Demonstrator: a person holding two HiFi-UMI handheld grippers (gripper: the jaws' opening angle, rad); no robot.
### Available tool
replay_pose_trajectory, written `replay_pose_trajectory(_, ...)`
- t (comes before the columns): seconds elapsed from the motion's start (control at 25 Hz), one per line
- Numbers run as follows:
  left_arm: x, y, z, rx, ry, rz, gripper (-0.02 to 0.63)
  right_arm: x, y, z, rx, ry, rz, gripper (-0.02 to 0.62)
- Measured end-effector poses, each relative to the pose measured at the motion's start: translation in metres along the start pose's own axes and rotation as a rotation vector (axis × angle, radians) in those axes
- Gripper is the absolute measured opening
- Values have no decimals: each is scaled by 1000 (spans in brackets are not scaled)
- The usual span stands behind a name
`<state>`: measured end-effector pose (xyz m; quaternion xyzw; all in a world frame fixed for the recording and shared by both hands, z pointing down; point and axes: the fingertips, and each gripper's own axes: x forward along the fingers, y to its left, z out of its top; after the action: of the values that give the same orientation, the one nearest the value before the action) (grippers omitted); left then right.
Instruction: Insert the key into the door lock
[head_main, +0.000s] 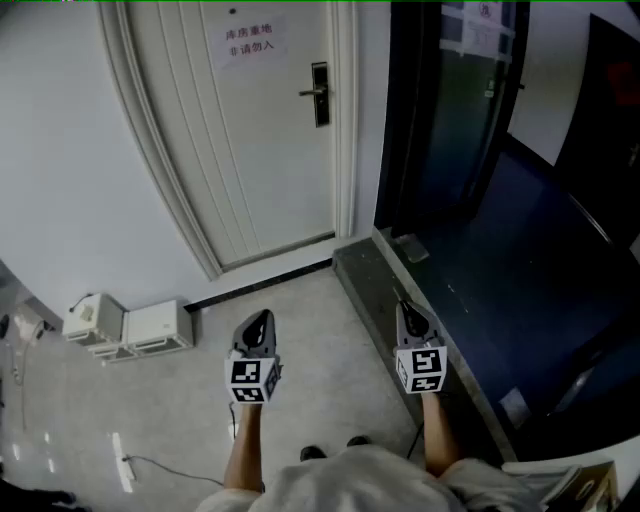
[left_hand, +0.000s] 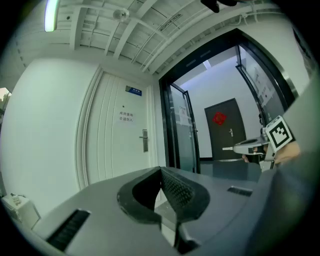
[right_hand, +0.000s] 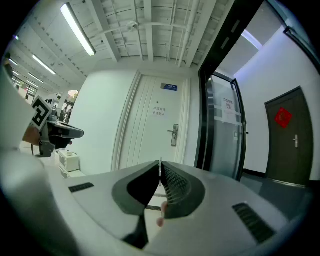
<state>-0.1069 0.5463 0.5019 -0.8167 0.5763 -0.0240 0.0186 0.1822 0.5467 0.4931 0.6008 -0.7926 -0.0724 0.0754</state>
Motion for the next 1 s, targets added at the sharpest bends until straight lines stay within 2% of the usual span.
replay_pose_trajectory(0.48,12,-19,4,5,-5,7,18,4,-11,-2,14,-19,26,29)
replay_pose_trajectory(1.0,55,-71,-3,5,4,23,18,32,-53,-11,30,-56,93,29)
